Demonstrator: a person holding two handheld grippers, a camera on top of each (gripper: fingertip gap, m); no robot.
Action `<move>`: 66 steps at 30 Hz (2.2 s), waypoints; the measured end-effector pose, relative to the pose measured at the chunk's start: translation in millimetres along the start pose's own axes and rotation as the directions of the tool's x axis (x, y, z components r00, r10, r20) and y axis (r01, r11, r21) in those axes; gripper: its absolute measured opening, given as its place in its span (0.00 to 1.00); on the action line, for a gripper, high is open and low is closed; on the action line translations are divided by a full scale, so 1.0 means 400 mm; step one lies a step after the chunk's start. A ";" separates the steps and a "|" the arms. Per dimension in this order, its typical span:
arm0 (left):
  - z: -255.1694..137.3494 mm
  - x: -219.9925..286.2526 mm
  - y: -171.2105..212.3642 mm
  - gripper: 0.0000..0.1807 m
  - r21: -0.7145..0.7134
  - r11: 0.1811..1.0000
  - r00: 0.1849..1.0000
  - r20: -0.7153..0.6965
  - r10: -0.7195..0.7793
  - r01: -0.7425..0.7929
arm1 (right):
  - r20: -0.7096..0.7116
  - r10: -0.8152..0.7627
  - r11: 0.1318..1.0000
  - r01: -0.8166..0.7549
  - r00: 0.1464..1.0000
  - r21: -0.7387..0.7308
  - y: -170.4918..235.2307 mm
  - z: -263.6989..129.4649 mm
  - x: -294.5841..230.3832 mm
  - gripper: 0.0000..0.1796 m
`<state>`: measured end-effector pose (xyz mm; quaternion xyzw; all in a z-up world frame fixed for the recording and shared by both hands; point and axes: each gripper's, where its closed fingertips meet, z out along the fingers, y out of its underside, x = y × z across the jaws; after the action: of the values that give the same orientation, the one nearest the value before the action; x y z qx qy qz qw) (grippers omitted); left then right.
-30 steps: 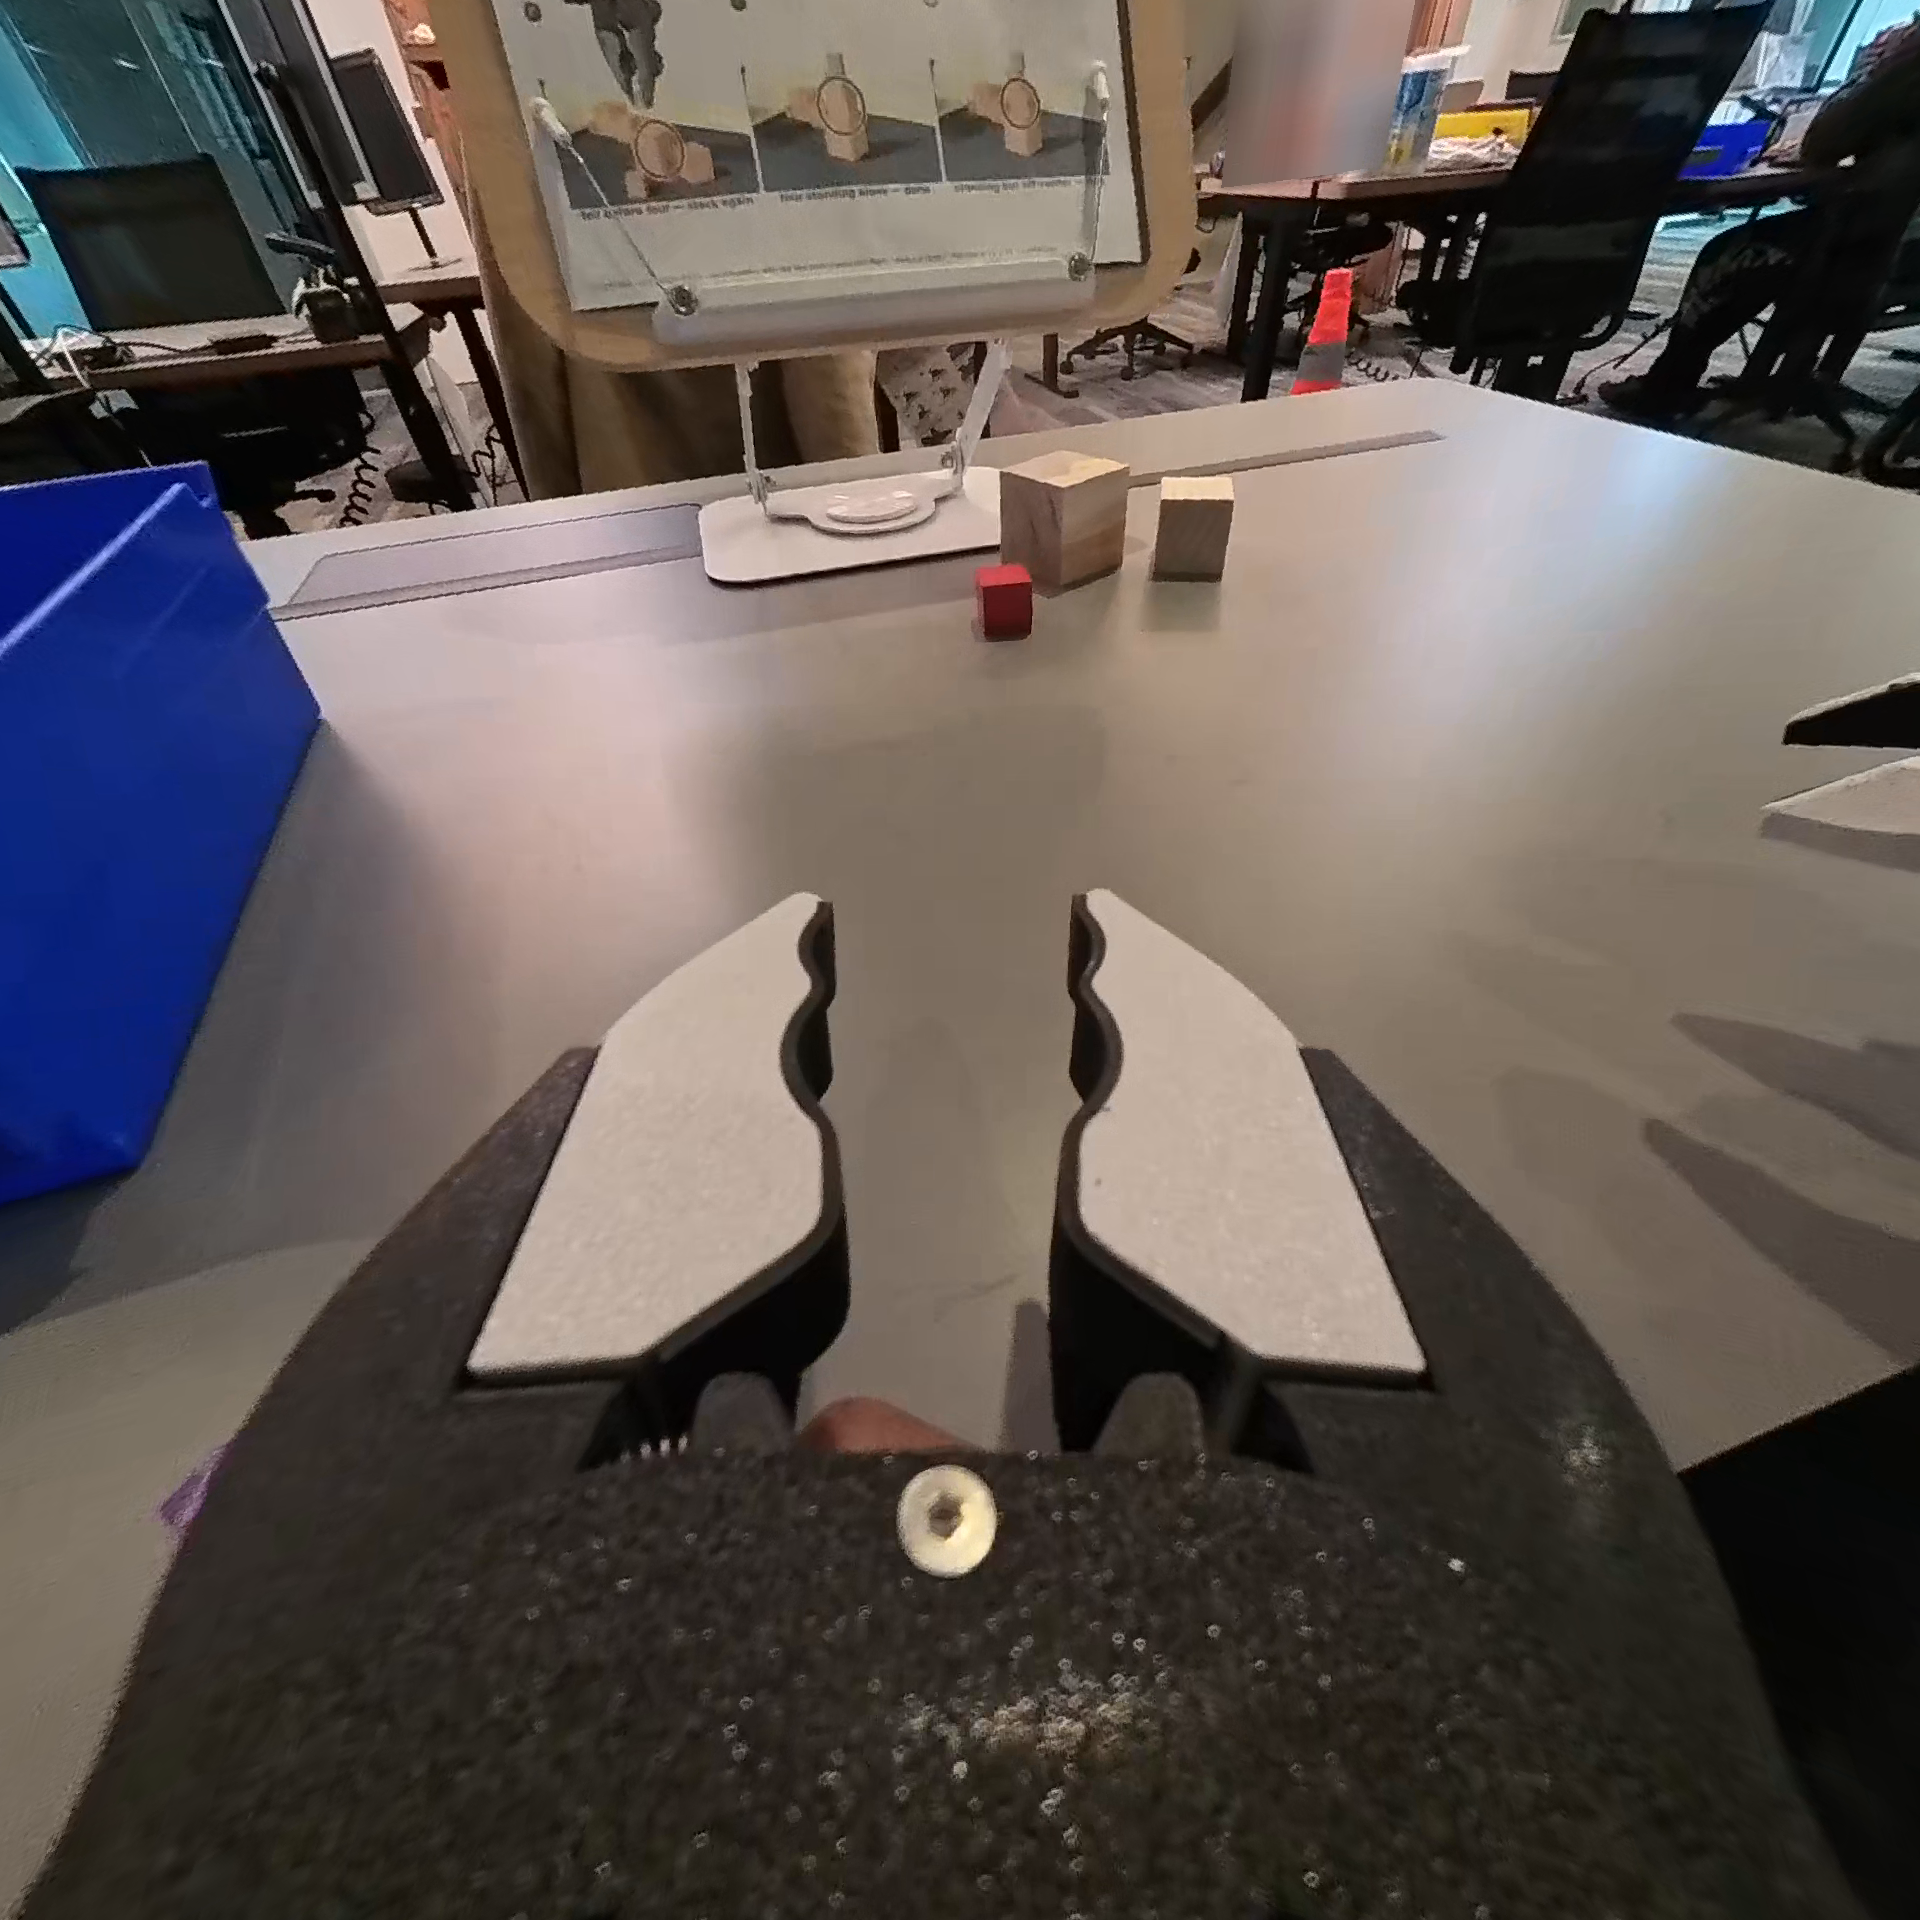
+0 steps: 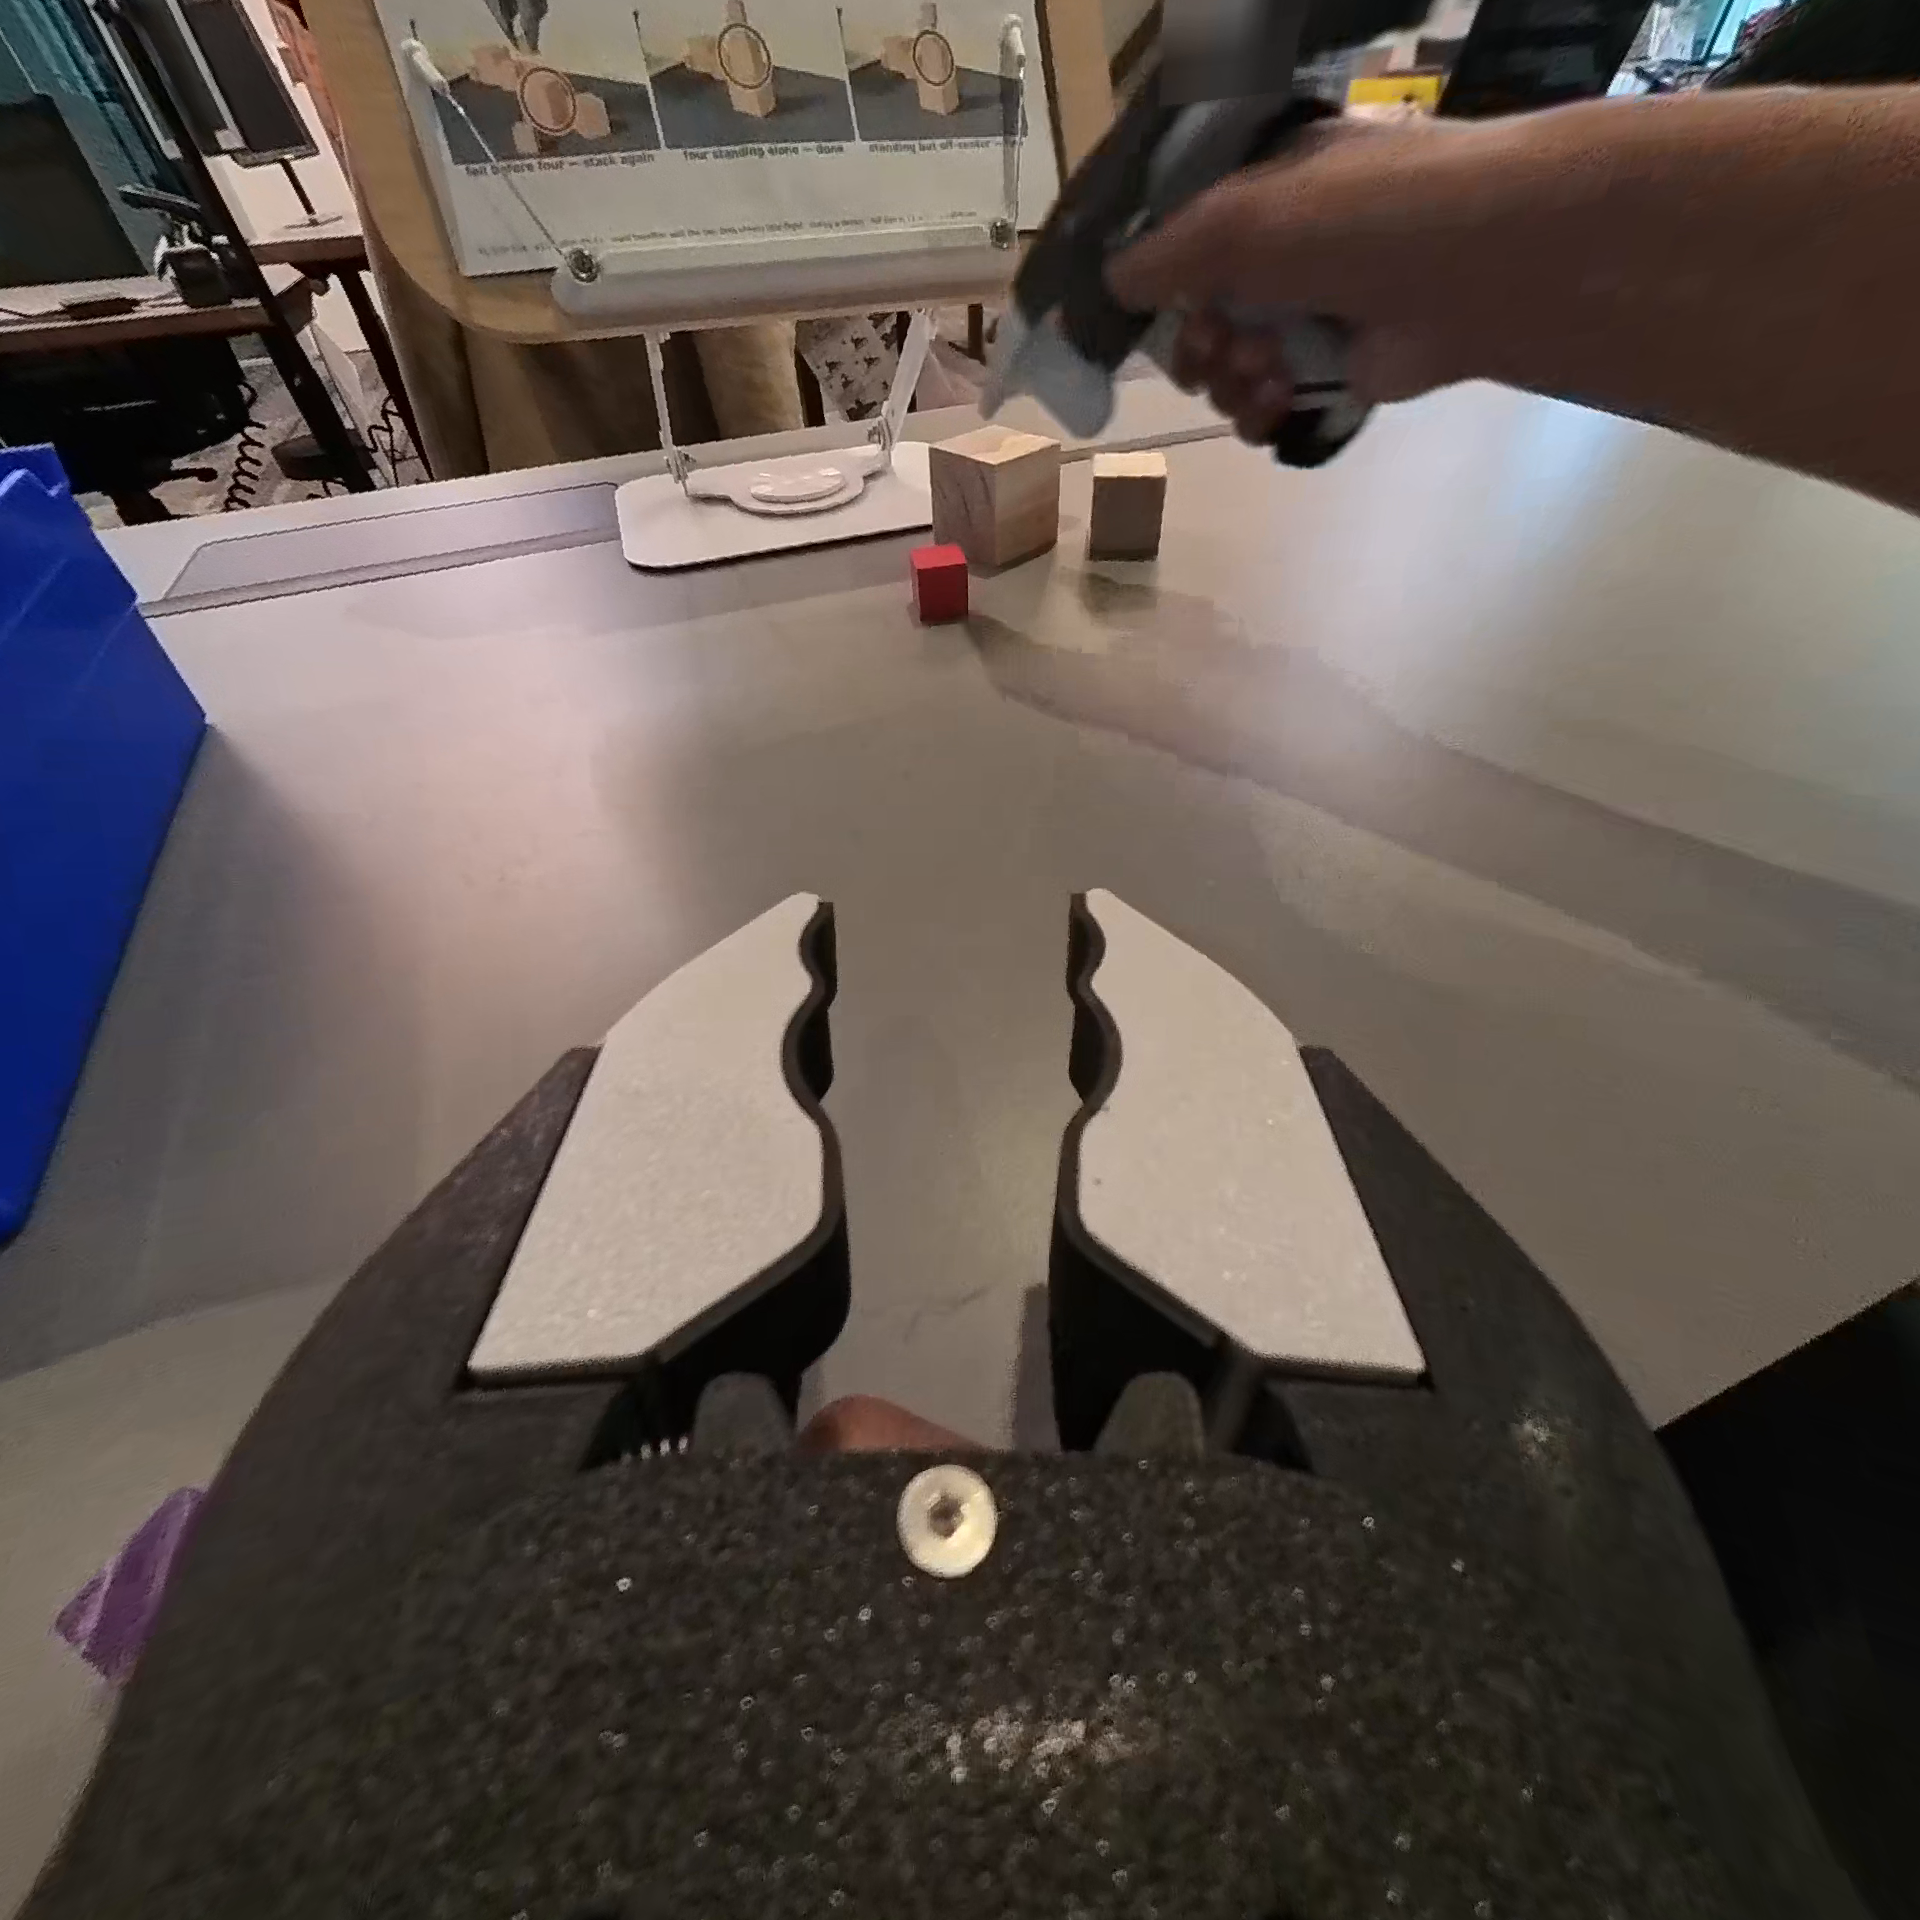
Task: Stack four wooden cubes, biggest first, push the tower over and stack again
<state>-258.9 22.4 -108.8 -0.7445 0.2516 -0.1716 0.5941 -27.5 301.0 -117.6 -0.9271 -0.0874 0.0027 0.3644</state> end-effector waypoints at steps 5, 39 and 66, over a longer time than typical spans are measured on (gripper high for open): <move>-0.007 0.004 0.003 0.23 0.000 1.000 1.000 -0.020 0.024 -0.024 | -0.092 -0.018 0.994 0.008 0.996 -0.108 0.011 0.116 0.033 0.38; 0.002 0.019 0.034 0.23 -0.086 0.996 0.994 -0.097 -0.041 0.033 | 0.516 -0.695 0.707 0.605 0.501 0.366 0.224 -0.268 -0.376 0.39; 0.010 0.030 0.062 0.23 -0.145 0.989 0.990 -0.135 -0.049 0.029 | 0.341 -0.573 0.816 0.484 0.745 0.315 0.047 -0.138 -0.032 0.26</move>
<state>-251.1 14.6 -134.4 -0.7762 0.2891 -0.2159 0.5171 -33.4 247.9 -90.5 -0.7976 -0.4233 0.1073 0.4162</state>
